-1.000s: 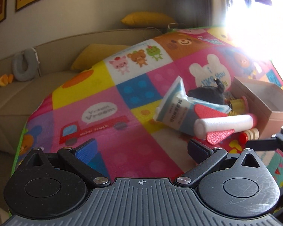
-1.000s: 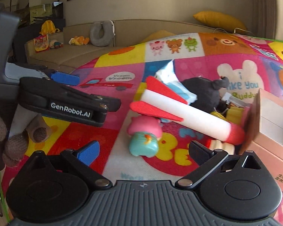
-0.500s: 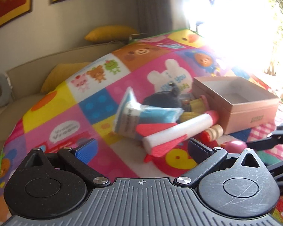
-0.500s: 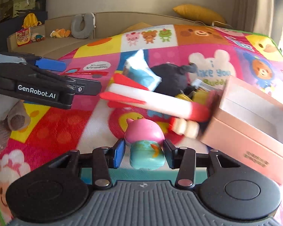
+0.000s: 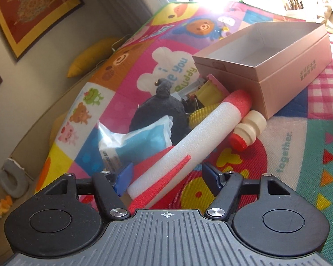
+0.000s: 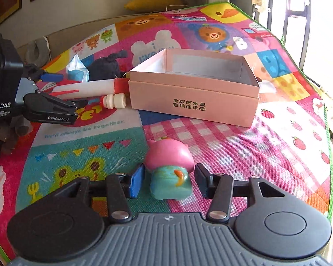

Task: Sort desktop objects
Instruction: 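Lift the pig toy with the right gripper while the left gripper grasps the white foam rocket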

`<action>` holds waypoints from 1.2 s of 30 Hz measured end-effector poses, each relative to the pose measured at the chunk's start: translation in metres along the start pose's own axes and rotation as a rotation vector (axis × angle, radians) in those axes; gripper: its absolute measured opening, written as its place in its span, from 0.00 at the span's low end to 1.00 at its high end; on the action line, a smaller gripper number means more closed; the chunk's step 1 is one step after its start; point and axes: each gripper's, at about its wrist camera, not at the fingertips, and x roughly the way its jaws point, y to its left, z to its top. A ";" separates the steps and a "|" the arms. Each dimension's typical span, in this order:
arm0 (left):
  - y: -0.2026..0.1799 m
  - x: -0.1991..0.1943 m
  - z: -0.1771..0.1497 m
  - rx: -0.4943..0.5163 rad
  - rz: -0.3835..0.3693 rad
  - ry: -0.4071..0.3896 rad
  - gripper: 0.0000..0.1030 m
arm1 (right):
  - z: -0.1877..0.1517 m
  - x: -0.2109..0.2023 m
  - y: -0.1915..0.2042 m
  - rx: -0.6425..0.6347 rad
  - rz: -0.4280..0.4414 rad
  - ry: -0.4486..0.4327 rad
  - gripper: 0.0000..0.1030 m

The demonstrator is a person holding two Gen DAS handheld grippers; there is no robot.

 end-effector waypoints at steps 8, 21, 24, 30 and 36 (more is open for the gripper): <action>0.009 -0.023 -0.003 -0.063 -0.033 0.039 0.59 | -0.003 -0.002 0.013 -0.068 -0.055 -0.063 0.64; 0.004 -0.088 -0.027 -0.288 -0.364 0.121 0.81 | -0.002 0.000 0.021 -0.090 -0.052 -0.065 0.74; 0.004 -0.086 -0.020 -0.287 -0.284 0.087 0.92 | -0.001 0.000 0.022 -0.092 -0.054 -0.068 0.75; -0.002 -0.051 -0.017 -0.315 -0.244 0.149 0.79 | 0.001 0.007 0.021 -0.074 -0.050 -0.040 0.70; 0.003 -0.061 -0.017 -0.339 -0.252 0.145 0.40 | 0.003 0.007 0.016 -0.063 -0.053 0.003 0.47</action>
